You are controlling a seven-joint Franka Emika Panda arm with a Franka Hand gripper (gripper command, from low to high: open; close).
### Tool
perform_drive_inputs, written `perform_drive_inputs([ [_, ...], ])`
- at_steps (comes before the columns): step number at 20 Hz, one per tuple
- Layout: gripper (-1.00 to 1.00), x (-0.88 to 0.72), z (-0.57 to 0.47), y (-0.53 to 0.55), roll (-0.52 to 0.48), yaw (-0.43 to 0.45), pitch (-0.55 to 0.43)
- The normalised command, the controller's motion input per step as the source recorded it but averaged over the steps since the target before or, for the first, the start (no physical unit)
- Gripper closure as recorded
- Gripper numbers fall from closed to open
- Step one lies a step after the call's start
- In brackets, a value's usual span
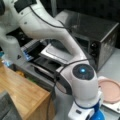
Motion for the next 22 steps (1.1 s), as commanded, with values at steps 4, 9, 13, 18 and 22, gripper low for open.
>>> perform_drive_inputs([
  [4, 1.0, 0.2, 0.03, -0.05, 0.061, 0.044, 0.013],
  [9, 1.0, 0.17, 0.07, -0.08, 0.063, 0.048, 0.024],
  [13, 1.0, 0.11, 0.21, -0.11, 0.043, 0.05, 0.053],
  [18, 1.0, 0.04, 0.29, -0.11, 0.026, 0.059, 0.096],
  [22, 1.0, 0.01, 0.25, -0.09, 0.003, 0.077, 0.126],
])
